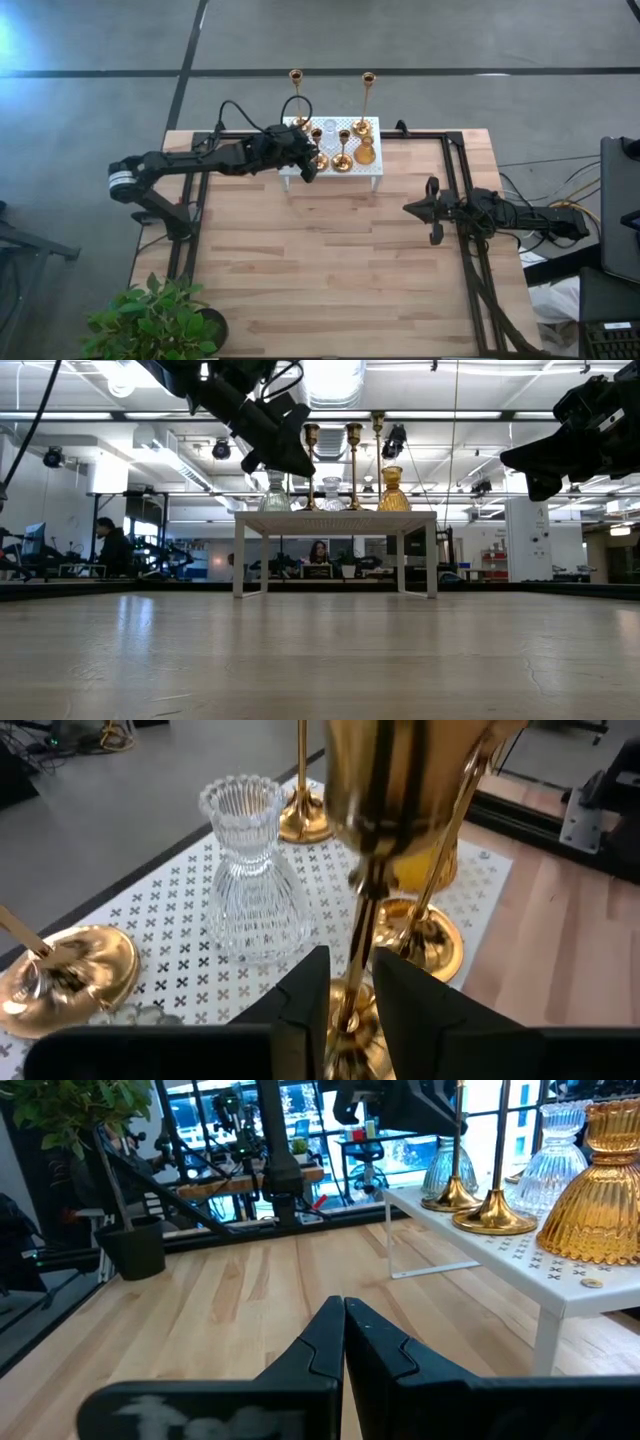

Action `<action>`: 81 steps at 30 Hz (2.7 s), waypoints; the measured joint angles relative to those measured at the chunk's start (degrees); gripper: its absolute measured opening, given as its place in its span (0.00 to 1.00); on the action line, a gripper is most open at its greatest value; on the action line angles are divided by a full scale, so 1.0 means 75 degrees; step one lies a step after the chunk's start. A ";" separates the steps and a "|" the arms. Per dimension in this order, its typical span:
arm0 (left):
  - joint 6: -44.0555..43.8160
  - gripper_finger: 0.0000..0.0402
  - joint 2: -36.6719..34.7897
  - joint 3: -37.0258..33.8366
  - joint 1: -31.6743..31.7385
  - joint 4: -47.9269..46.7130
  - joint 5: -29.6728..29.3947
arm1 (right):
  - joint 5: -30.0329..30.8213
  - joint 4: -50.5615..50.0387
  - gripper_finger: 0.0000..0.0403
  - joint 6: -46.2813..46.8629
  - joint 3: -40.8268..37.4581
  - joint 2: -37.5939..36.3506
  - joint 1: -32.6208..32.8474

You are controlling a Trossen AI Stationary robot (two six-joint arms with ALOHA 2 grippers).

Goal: Pick & Place candle stick holders
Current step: Return to Home Position

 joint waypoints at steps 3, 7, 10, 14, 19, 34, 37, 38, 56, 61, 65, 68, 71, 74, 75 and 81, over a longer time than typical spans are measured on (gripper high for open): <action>0.0032 0.21 0.0000 0.0000 0.0000 -0.0011 0.0004 | 0.0001 -0.0003 0.02 0.0000 0.0001 0.0000 0.0000; 0.0039 0.22 -0.0001 0.0000 0.0000 0.0023 0.0029 | 0.0000 0.0000 0.02 0.0000 0.0001 0.0000 0.0000; 0.0078 0.23 -0.0001 0.0000 0.0000 0.0021 0.0065 | 0.0000 -0.0003 0.02 0.0000 0.0001 0.0000 -0.0001; 0.0100 0.29 -0.0007 0.0000 0.0000 0.0023 0.0064 | 0.0000 -0.0002 0.02 0.0000 0.0001 0.0000 0.0001; 0.0065 0.41 -0.0010 0.0003 0.0006 0.0012 0.0063 | 0.0000 -0.0002 0.02 0.0000 0.0001 0.0000 -0.0001; 0.0600 0.49 -0.0415 0.0012 0.0002 -0.0469 0.0085 | 0.0000 0.0000 0.02 0.0000 0.0001 -0.0003 -0.0001; 0.0605 0.49 -0.0641 0.0012 0.0003 -0.0703 0.0085 | 0.0000 -0.0001 0.02 0.0000 0.0001 0.0000 -0.0001; 0.0605 0.49 -0.0721 0.0013 0.0000 -0.0758 0.0086 | -0.0003 -0.0001 0.02 0.0000 0.0000 0.0000 0.0001; 0.0288 0.49 -0.2685 0.0015 -0.0026 -0.1824 0.3143 | -0.0003 -0.0003 0.02 0.0000 -0.0001 0.0003 0.0001; -0.0294 0.49 -0.3243 0.0015 -0.0026 -0.1834 0.3477 | -0.0003 -0.0002 0.02 0.0000 0.0001 0.0003 0.0001; -0.0263 0.49 -0.3722 0.0015 -0.0026 -0.1880 0.3501 | -0.0003 0.0000 0.02 0.0000 0.0001 0.0003 0.0001; 0.0143 0.49 -0.4206 0.0015 -0.0029 -0.1932 0.4000 | 0.0000 0.0000 0.02 0.0000 0.0000 0.0003 0.0000; 0.0794 0.49 -0.4786 0.0015 -0.0034 -0.1939 0.4627 | -0.0003 0.0000 0.02 0.0000 0.0001 0.0003 -0.0001; 0.1517 0.49 -0.5281 -0.0227 -0.0052 -0.1682 0.4993 | -0.0001 -0.0001 0.02 0.0000 0.0000 0.0003 0.0001; 0.1807 0.49 -0.5416 -0.0429 -0.0054 -0.1644 0.5062 | 0.0000 -0.0002 0.02 0.0000 0.0001 0.0003 -0.0001; 0.1951 0.49 -0.6569 -0.2901 -0.0171 0.0543 0.5462 | 0.0000 0.0000 0.02 0.0000 -0.0001 0.0003 0.0001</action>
